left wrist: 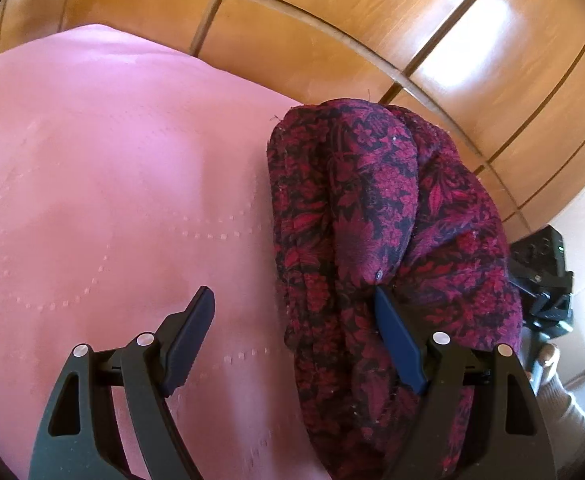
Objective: Fold small clothes
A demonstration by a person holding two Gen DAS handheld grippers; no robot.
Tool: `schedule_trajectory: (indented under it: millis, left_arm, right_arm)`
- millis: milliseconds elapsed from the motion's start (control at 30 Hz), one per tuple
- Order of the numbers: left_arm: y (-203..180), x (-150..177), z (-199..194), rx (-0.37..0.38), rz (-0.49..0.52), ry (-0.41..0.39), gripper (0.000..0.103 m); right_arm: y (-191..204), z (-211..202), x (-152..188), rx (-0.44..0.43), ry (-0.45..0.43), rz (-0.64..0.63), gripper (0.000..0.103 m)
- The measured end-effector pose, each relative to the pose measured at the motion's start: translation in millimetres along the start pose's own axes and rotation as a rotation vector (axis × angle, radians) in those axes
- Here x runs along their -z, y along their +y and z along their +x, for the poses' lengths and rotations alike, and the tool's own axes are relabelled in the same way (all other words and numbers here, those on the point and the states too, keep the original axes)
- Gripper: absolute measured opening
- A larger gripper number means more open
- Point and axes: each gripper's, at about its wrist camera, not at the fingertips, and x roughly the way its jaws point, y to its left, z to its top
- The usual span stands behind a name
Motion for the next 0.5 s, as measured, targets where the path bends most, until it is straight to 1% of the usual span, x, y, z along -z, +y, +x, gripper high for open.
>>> schedule_trajectory:
  millis: [67, 100, 167, 200, 233, 267, 300, 333, 400, 500]
  left_arm:
    - [2.2, 2.2, 0.4, 0.037, -0.008, -0.008, 0.075]
    - [4.9, 1.8, 3.1, 0.075, -0.02, -0.01, 0.074]
    - [11.7, 5.4, 5.0, 0.116, -0.058, -0.016, 0.074]
    - [13.5, 7.3, 5.0, 0.149, -0.073, -0.018, 0.069]
    - [12.9, 9.5, 3.8, 0.184, -0.077, -0.025, 0.064]
    - [9.7, 11.7, 3.3, 0.211, -0.077, -0.026, 0.061]
    - [6.0, 12.4, 1.9, 0.239, -0.074, -0.024, 0.052]
    - [2.1, 13.9, -0.4, 0.264, -0.066, -0.025, 0.049]
    - [-11.8, 15.6, -6.4, 0.257, -0.02, -0.037, 0.049]
    - [-30.7, 16.4, -11.5, 0.287, 0.008, -0.034, 0.049]
  right_arm:
    - [3.7, 10.3, -3.6, -0.002, 0.01, -0.01, 0.101]
    - [6.4, 16.8, -5.3, 0.011, 0.018, -0.021, 0.101]
    - [13.1, 24.8, -8.4, 0.035, 0.034, -0.037, 0.101]
    - [16.0, 24.0, -9.4, 0.04, 0.035, -0.036, 0.101]
    - [19.8, 21.9, -8.7, 0.046, 0.031, -0.044, 0.098]
    - [24.1, 20.3, -8.7, 0.055, 0.021, -0.056, 0.089]
    - [30.5, 15.7, -6.5, 0.06, 0.006, -0.063, 0.082]
    - [36.8, 11.4, -4.5, 0.056, -0.007, -0.075, 0.08]
    - [46.4, 3.5, 1.6, 0.043, -0.028, -0.095, 0.074]
    - [59.8, -15.6, 11.0, 0.03, -0.07, -0.115, 0.072]
